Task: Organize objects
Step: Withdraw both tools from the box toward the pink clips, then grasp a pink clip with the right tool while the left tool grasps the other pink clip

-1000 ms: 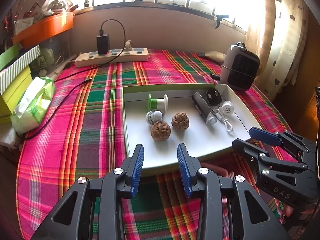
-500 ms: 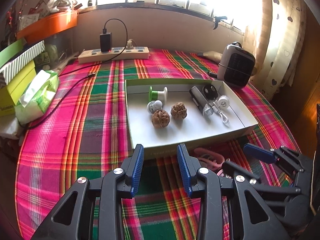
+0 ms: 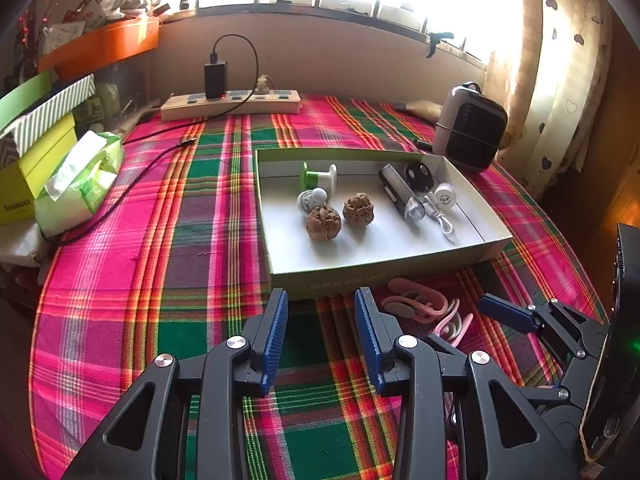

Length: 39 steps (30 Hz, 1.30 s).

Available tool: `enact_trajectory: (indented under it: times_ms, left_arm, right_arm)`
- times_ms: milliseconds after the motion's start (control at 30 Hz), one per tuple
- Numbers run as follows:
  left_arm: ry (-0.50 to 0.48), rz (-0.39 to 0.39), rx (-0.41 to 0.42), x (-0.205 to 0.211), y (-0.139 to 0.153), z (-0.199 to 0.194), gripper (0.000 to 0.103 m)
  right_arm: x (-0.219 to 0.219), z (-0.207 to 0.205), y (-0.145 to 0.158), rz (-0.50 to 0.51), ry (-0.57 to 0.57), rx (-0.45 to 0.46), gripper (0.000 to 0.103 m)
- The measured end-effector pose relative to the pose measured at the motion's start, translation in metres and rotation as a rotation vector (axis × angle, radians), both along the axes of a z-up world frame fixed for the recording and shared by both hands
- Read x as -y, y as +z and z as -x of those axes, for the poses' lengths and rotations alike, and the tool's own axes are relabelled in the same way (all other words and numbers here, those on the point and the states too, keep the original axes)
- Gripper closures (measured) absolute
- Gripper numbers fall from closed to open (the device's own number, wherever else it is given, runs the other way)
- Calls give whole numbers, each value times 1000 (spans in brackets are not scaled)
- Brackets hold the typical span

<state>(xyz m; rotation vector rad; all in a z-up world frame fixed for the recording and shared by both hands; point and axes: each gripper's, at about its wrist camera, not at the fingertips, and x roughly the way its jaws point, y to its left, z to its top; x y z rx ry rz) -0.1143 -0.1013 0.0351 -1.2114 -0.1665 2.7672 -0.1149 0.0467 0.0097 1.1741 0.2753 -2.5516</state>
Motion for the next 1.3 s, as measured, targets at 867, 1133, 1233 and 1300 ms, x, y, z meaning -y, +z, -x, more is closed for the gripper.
enact_trajectory:
  times_ms: [867, 1133, 1233, 1300]
  left_arm:
    - [-40, -10, 41, -16, -8, 1, 70]
    - [-32, -11, 51, -17, -10, 2, 70]
    - [-33, -10, 56, -17, -11, 1, 70]
    - [-32, -11, 59, -16, -12, 0, 70]
  right_arm:
    - [-39, 10, -5, 30, -41, 48, 39]
    - [-37, 13, -3, 34, 8, 42, 80]
    - [-31, 17, -1, 47, 43, 44, 80]
    - [-26, 17, 0, 51, 69, 44, 80]
